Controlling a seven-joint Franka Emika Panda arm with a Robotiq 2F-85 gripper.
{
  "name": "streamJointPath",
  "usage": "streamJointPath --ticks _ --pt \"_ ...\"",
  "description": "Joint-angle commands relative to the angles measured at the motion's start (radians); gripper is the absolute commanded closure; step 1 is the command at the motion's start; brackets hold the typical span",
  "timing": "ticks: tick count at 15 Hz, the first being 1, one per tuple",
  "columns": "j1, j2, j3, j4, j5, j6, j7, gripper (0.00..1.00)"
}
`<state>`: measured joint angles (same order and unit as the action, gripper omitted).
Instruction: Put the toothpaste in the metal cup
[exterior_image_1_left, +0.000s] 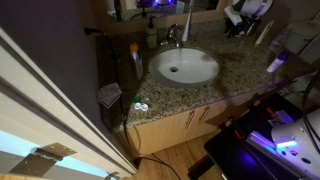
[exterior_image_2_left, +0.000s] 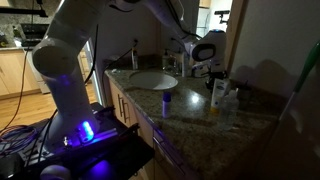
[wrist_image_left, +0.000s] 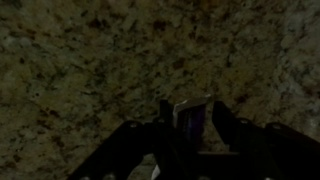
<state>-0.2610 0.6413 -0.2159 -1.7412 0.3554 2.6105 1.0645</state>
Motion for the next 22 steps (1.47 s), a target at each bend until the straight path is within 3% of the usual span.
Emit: streamJointPath --ticks 1,3,4,9,14,17,19,21,22 --pt "-0.028 0.017 0.021 0.02 0.03 -0.005 -0.044 0.82" --pt "-0.028 0.016 0.018 0.017 0.028 -0.003 -0.043 0.96" --pt "-0.028 0.014 0.017 0.017 0.027 -0.003 -0.043 0.98" --pt "-0.047 -0.046 0.037 0.008 0.031 -0.066 -0.094 1.0" --pt "-0.127 -0.181 0.08 0.01 0.14 -0.309 -0.294 0.99" --pt "-0.199 -0.278 0.079 0.028 0.243 -0.527 -0.409 0.99" --pt "-0.222 -0.332 0.04 0.05 0.308 -0.696 -0.471 0.99" --pt "-0.293 -0.399 0.043 0.056 0.333 -0.864 -0.544 0.99" --pt "-0.199 -0.342 -0.014 0.068 0.307 -0.76 -0.478 0.97"
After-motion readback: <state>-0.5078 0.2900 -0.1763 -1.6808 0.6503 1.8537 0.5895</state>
